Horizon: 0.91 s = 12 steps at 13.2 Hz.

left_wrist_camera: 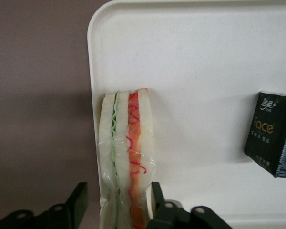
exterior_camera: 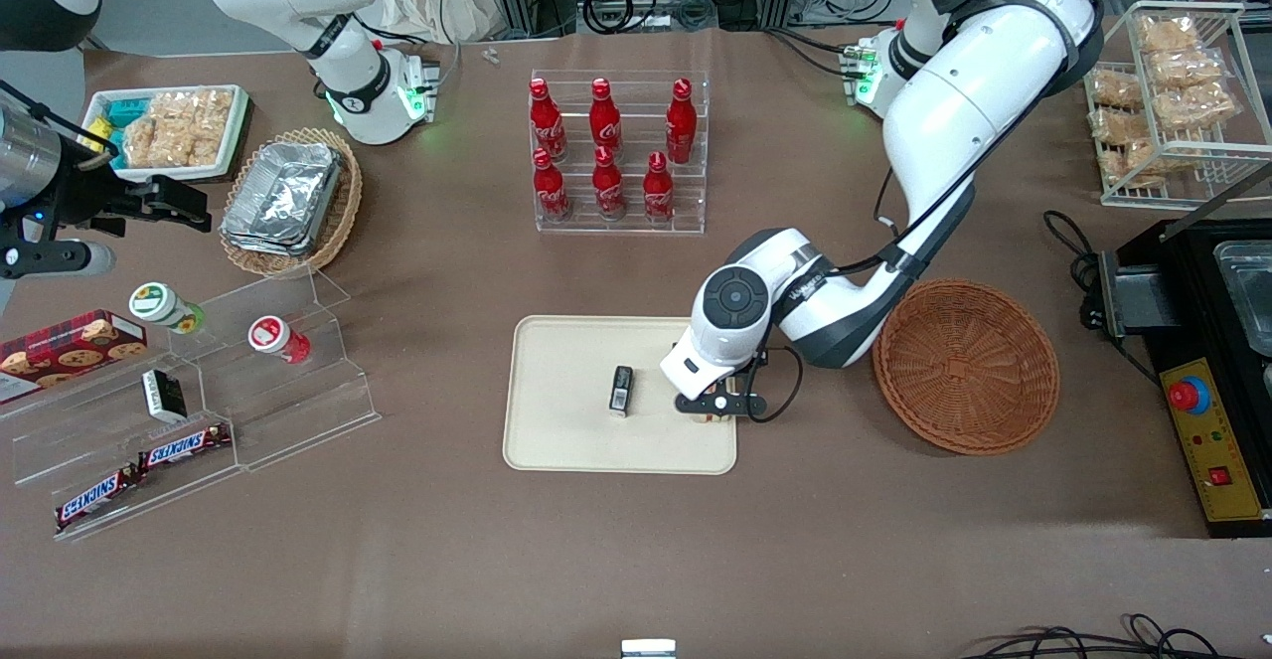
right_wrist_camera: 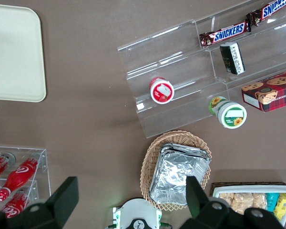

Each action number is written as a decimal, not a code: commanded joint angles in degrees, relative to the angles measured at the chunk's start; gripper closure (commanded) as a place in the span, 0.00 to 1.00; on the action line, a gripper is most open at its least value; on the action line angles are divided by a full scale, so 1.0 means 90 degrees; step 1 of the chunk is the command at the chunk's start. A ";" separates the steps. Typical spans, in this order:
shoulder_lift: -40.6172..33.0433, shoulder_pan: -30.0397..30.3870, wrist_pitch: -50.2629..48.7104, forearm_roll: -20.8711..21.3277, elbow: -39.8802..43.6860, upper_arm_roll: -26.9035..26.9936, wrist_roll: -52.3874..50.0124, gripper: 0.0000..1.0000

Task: Place sandwich from basket to tray
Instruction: 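Lower the sandwich onto the tray beside the black tissue pack, then open the left gripper and release the sandwich on the tray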

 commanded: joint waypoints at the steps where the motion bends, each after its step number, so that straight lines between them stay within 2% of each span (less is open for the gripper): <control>1: -0.0145 -0.0033 -0.0632 -0.0261 0.0210 -0.0008 -0.0141 0.01; 5: -0.0642 -0.0013 -0.2993 -0.0517 0.1185 -0.0087 0.0053 0.01; 9: -0.1784 0.0483 -0.4022 -0.0683 0.1148 -0.0067 0.1213 0.01; 12: -0.2507 0.0913 -0.4618 -0.0897 0.1148 -0.0057 0.1422 0.01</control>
